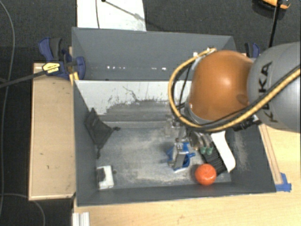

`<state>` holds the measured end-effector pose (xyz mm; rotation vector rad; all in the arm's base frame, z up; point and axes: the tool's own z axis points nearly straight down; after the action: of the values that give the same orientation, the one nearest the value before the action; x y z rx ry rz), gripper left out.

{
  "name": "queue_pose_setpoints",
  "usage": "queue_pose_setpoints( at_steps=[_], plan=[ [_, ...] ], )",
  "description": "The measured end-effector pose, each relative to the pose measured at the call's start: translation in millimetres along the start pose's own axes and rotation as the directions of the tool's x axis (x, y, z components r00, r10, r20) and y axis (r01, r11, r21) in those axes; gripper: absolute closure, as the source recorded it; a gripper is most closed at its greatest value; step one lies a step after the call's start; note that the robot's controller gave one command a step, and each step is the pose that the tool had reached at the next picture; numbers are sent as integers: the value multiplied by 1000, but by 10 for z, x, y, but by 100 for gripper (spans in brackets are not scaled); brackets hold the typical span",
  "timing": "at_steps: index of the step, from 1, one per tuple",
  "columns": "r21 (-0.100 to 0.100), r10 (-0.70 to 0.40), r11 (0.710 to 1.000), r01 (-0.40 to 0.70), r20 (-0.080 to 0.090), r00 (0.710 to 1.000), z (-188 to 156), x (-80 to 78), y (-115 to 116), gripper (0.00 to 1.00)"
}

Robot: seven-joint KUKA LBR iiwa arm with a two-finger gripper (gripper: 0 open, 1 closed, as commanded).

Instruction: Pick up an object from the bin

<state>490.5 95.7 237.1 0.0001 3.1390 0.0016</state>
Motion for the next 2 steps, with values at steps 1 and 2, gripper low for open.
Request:
queue_pose_setpoints(
  at_steps=[1,2],
  plan=[
    [0,-95,996,95,2,996,686,-182,-345,0],
    [0,0,1000,0,2,1000,771,-378,-830,0]
  ],
)
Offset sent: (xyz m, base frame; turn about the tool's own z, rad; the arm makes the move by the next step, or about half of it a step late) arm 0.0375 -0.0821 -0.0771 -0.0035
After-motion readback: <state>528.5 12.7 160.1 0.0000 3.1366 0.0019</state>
